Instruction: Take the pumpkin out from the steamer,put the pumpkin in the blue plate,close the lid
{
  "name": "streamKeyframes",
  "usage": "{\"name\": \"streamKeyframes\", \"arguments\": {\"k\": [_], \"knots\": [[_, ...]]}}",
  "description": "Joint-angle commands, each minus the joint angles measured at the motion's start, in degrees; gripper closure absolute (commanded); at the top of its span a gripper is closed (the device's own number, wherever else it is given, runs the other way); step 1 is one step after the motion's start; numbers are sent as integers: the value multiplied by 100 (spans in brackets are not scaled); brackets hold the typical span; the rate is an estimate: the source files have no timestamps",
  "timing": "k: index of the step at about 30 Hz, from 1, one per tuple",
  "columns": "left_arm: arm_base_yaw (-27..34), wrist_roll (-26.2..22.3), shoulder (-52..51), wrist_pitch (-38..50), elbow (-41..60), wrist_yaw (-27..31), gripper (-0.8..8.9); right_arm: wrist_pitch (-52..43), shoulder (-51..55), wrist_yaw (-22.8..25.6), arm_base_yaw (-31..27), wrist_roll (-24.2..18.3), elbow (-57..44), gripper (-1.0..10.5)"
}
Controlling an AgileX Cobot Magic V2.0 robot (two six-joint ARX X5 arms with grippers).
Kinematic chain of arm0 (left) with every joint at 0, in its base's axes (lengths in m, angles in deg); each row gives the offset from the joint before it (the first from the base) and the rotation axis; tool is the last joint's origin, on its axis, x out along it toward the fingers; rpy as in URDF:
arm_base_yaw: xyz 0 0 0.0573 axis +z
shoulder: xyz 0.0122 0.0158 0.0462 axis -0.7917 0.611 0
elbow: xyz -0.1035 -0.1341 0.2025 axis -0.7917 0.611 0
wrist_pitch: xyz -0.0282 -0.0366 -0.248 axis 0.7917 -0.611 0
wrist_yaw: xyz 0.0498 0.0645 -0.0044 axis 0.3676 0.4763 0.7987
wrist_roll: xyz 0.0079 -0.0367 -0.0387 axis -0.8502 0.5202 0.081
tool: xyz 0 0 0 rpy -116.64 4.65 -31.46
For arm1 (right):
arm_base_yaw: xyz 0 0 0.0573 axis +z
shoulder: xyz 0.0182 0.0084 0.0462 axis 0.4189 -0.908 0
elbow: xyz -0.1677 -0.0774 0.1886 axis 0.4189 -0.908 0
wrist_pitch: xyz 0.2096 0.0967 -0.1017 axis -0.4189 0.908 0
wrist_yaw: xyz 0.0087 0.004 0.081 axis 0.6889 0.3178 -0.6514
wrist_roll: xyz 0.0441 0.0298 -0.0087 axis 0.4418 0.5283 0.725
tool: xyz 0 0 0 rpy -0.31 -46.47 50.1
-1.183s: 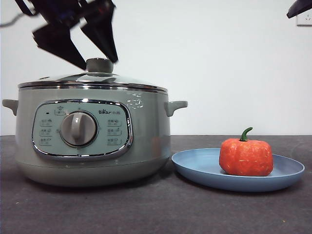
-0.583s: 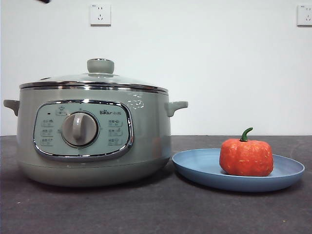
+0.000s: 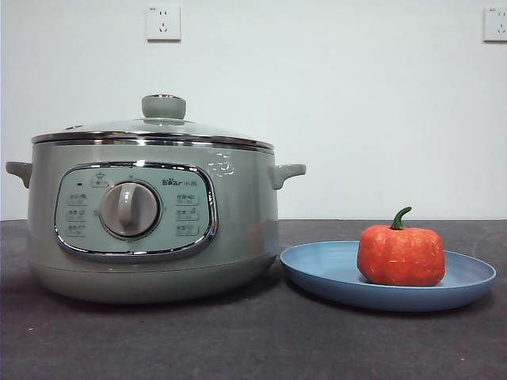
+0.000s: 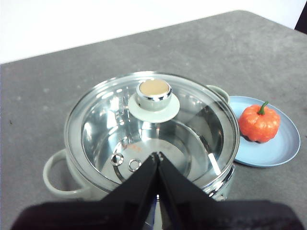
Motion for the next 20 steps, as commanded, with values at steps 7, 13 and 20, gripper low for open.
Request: {"name": "streamKeyframes", "arguments": {"k": [7, 13, 20], "knots": [[0, 55, 79, -4, 13, 13, 817, -33, 7, 15, 13, 74, -33, 945], [396, -350, -1237, -1047, 22, -188, 817, -28, 7, 15, 13, 74, -33, 946], [1705, -756, -2920, 348, 992, -560, 817, -28, 7, 15, 13, 74, -33, 946]]}}
